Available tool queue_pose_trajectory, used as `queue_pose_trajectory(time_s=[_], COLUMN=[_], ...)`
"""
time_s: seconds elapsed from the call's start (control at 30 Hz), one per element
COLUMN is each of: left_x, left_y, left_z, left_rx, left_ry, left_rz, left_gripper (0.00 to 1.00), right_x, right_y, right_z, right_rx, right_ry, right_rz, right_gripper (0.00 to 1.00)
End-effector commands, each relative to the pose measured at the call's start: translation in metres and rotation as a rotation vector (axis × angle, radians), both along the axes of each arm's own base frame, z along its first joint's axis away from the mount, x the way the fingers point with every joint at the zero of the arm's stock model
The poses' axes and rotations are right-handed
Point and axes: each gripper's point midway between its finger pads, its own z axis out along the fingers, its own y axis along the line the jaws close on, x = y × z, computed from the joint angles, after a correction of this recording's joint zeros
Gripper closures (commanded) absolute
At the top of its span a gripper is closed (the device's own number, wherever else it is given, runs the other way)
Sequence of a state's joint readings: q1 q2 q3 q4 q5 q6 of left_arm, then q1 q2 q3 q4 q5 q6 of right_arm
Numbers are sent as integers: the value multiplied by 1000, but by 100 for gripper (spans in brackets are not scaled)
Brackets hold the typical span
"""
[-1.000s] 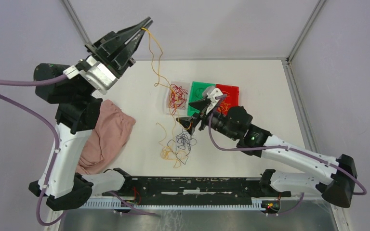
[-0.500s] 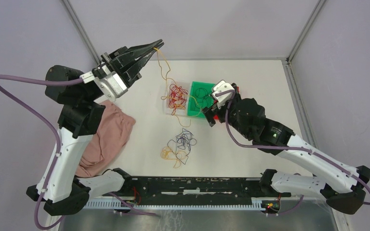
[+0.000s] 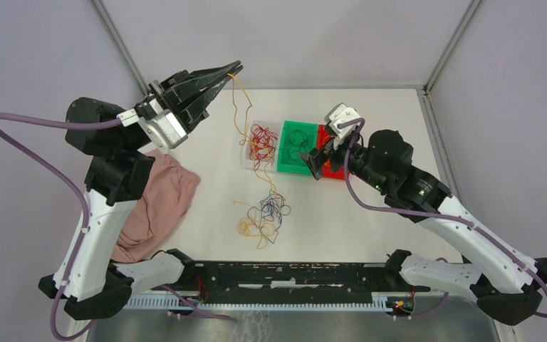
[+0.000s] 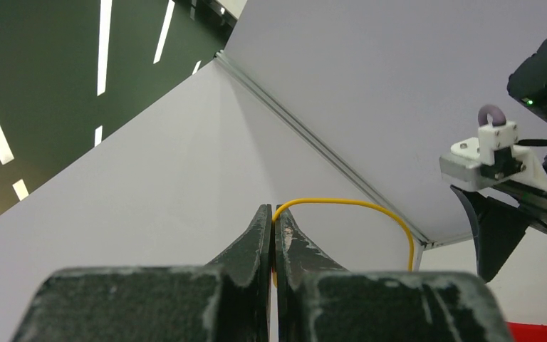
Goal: Untangle the cables
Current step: Place the cable in the bin.
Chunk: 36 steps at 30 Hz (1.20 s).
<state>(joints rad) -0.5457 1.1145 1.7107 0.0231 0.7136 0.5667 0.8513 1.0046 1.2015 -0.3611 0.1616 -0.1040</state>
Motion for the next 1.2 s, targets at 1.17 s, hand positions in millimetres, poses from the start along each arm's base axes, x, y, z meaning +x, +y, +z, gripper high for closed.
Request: queue_pose_trajectory(time_s=[1.17], left_x=[-31], left_y=[0], left_z=[16], left_rx=[2], left_ry=[0], left_rz=[-116], left_gripper=[97], right_x=[-16], right_y=[153], right_z=[52], right_rx=[432], right_ry=[197], right_rz=[591], right_gripper=[8])
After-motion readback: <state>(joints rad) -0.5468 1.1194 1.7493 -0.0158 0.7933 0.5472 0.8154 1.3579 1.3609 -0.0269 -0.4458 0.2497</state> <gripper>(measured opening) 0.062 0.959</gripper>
